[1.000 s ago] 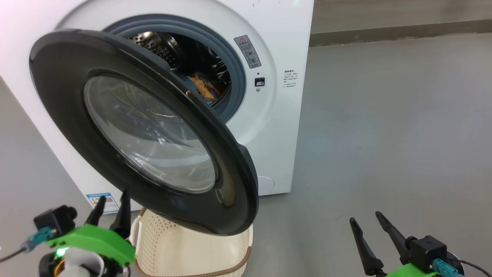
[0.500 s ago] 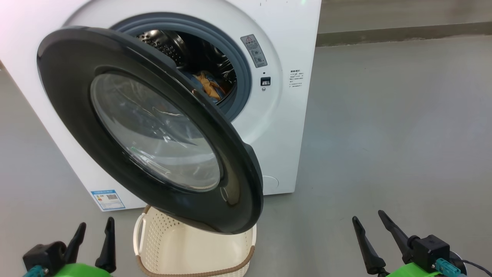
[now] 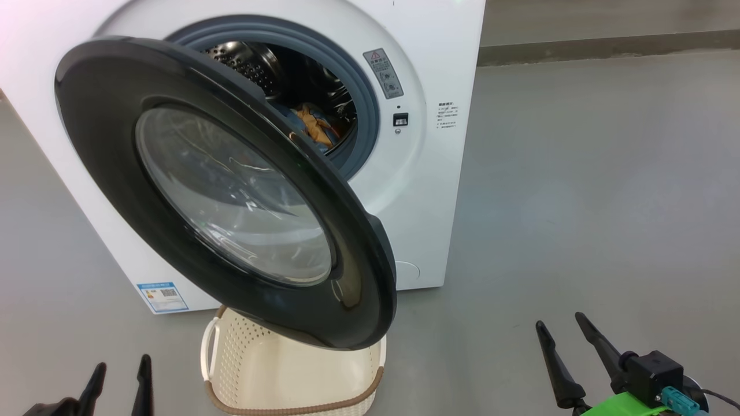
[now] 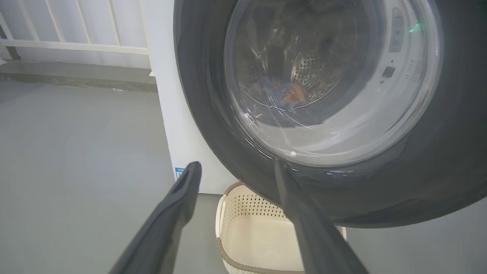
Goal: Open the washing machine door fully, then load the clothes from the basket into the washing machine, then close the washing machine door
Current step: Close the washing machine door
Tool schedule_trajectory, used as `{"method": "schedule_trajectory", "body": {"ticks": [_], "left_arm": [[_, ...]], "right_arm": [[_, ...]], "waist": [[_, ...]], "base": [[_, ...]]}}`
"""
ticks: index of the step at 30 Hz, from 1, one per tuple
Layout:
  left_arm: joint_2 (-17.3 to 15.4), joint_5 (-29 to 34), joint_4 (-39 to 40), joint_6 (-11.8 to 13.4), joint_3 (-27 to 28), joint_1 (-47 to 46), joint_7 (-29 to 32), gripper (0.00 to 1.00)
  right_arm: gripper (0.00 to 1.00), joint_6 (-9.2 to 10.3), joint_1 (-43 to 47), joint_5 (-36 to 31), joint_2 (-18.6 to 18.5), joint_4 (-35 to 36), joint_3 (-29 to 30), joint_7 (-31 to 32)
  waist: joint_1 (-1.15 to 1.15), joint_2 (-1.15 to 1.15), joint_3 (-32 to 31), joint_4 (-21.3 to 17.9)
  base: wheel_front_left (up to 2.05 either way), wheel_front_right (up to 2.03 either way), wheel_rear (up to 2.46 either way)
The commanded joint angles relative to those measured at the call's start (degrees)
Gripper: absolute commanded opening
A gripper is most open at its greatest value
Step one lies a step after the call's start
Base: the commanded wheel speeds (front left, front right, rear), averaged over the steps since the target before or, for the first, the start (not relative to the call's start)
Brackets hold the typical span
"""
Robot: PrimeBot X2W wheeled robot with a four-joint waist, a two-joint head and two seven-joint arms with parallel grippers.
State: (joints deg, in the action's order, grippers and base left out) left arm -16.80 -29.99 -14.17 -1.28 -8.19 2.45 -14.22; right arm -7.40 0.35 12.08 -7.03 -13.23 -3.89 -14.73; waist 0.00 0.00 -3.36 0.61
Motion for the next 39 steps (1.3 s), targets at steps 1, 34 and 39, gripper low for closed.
{"method": "schedule_trajectory", "body": {"ticks": [1,34,39], "left_arm": [[-0.9,0.6,1.6,-0.3,3.1,-1.0,-0.8,1.0],[2.7,4.2,2.5,-2.2,6.8,1.4,-0.8,1.0],[2.8,4.2,2.9,-2.1,6.8,1.7,-0.8,1.0]], "right_arm": [[1.0,-0.09,-0.2,-0.8,-0.3,1.6,-0.8,-0.3],[1.0,-0.09,-1.6,-1.8,0.3,0.9,1.0,-0.3],[1.0,-0.09,-1.6,-1.8,0.3,0.9,1.0,-0.3]], "waist": [[0.0,0.0,0.1,0.1],[0.0,0.0,0.0,1.5],[0.0,0.0,-0.1,1.5]], "base": [[0.0,0.0,0.0],[0.0,0.0,0.0],[0.0,0.0,0.0]]}}
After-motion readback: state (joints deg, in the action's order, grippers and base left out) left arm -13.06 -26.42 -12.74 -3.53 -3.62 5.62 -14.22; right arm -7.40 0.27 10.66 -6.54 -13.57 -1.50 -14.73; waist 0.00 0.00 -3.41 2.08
